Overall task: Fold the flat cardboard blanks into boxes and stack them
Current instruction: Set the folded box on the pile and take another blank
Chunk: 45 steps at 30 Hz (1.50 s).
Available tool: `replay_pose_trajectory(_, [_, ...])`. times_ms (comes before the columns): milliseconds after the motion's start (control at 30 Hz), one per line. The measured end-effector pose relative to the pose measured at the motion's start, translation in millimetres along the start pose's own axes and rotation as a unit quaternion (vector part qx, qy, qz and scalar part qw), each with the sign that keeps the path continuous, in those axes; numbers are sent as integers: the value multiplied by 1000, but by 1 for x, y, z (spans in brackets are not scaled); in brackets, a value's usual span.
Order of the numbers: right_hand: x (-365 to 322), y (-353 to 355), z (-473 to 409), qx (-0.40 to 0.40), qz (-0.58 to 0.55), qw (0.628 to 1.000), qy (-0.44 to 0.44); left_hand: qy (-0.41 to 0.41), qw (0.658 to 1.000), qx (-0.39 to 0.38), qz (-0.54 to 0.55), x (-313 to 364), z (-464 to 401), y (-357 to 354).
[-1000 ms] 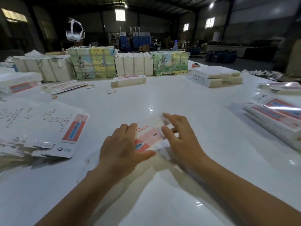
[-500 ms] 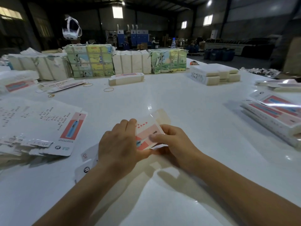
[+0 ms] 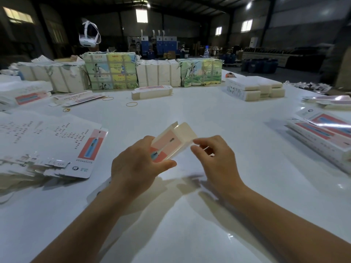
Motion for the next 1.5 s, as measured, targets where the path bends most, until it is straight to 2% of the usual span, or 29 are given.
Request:
replay_pose_trajectory(133, [-7,-14,6,-66,-41,997,11,-15,1000,-7,-5,2,0,-4])
replay_pose_trajectory(267, [-12,-11,7,-60,-27,997,38,-40,999,-32,-14,7,3,-12])
replay_pose_trajectory(367, [-9,-10,6,-71,-55,996,27,-48,998,-32,-40,8,3,-13])
replay_pose_trajectory(433, [-4,-17,5,-117,-85,989,-7,-58,996,-38,-64,8,4,-13])
replay_pose_trajectory(500, [1,-23,5,-148,-58,987,-14,-66,993,-46,-88,8,5,-15])
replay_pose_trajectory(667, [-5,-17,5,-110,-32,993,24,-65,994,-31,-87,11,6,-15])
replay_pose_trajectory(833, [-6,-21,6,-135,-40,990,21,-63,994,-22,-84,14,6,-18])
replay_pose_trajectory(900, [-6,-21,5,-131,-7,991,39,-58,995,-18,-84,14,6,-17])
replay_pose_trajectory(967, [-6,-14,1,-100,90,989,56,-51,995,-19,-86,13,6,-16])
replay_pose_trajectory(1033, [-1,-6,-7,-72,165,983,35,-46,996,-17,-78,12,5,-13])
replay_pose_trajectory(1067, [8,-5,-10,-79,141,987,-8,-47,996,-16,-71,12,5,-12])
replay_pose_trajectory(1100, [16,-7,-12,-103,62,990,-71,-50,996,-16,-65,13,5,-12])
replay_pose_trajectory(1133, [22,-12,-10,-137,-75,977,-145,-54,997,-18,-60,14,6,-13])
replay_pose_trajectory(1200, [22,-30,-1,-211,-343,879,-255,-62,996,-22,-53,17,7,-15])
replay_pose_trajectory(1233, [19,-33,1,-230,-383,855,-263,-65,996,-23,-51,18,8,-16])
replay_pose_trajectory(1267, [17,-32,1,-235,-364,869,-240,-67,996,-23,-49,19,8,-16])
replay_pose_trajectory(1333, [8,-24,1,-194,-253,939,-132,-70,996,-19,-45,20,7,-16])
replay_pose_trajectory(1367, [2,-18,1,-161,-156,973,-58,-70,996,-15,-44,20,7,-16])
replay_pose_trajectory(1400, [-8,-14,3,-131,-31,991,19,-70,996,-11,-46,21,8,-16])
replay_pose_trajectory(1467, [-21,-18,11,-113,175,969,134,-72,996,-4,-57,21,8,-16])
replay_pose_trajectory(1500, [-21,-23,13,-119,211,958,150,-74,995,-2,-62,21,8,-16])
Point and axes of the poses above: each hand's wrist, its own z-axis away from the middle knuckle, its own y-axis out of the back of the hand, x = y × z, the point moved 7 cm from there along -z, towards the middle knuckle, and after that the axes turned 14 degrees about z, right-handed, at the moved point
